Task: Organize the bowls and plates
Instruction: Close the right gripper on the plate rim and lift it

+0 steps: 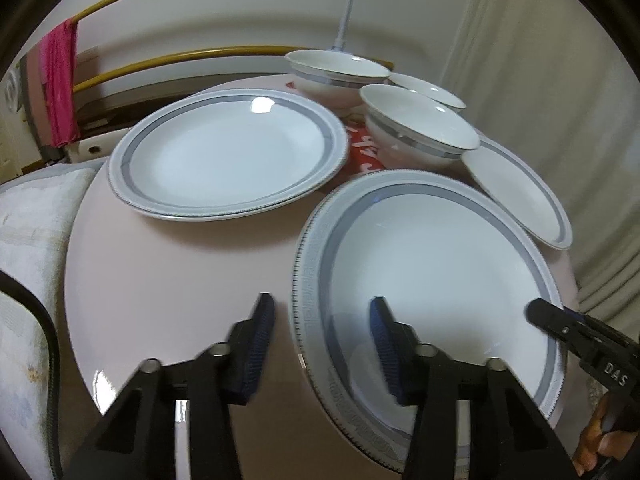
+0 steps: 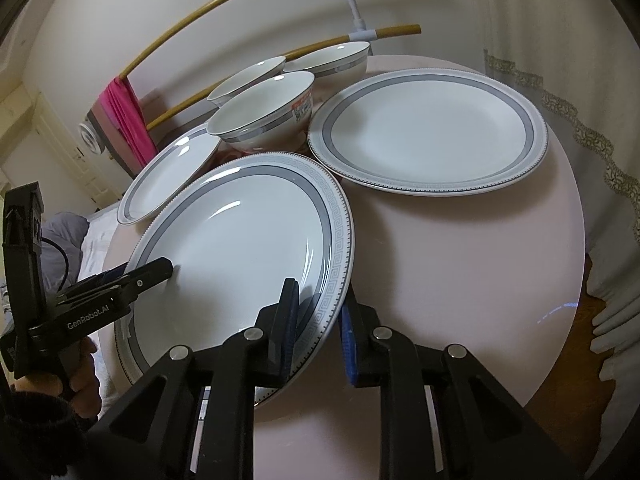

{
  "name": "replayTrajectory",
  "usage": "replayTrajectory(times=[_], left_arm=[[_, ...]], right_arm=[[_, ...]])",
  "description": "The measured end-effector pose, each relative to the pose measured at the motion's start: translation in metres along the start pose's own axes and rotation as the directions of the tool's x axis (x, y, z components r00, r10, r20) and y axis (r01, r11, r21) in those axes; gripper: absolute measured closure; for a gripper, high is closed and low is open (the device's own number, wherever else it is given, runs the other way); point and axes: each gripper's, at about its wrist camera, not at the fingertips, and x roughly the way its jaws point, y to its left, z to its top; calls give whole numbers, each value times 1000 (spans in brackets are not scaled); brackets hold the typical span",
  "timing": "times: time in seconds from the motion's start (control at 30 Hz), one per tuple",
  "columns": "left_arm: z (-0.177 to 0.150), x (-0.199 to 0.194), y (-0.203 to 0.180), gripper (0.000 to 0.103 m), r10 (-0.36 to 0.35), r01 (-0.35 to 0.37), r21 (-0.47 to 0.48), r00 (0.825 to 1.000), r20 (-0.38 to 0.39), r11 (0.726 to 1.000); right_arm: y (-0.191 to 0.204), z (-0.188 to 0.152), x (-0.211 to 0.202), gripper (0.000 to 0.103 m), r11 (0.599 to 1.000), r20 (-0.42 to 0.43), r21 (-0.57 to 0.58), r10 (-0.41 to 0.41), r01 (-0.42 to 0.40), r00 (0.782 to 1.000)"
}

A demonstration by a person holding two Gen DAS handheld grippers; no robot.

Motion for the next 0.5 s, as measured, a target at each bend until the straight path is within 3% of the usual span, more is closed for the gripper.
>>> replayTrajectory(times=[0.23, 0.5], left_arm=[[-1, -3, 5, 78, -25, 25, -21, 1000, 5, 999], [-5, -11, 8, 78, -7, 7, -2, 1000, 26, 1000]], right_arm=[[0, 0, 0, 84, 1000, 4, 2, -2, 2, 1000], [9, -3, 0, 84, 1000, 1, -22, -2, 2, 1000]])
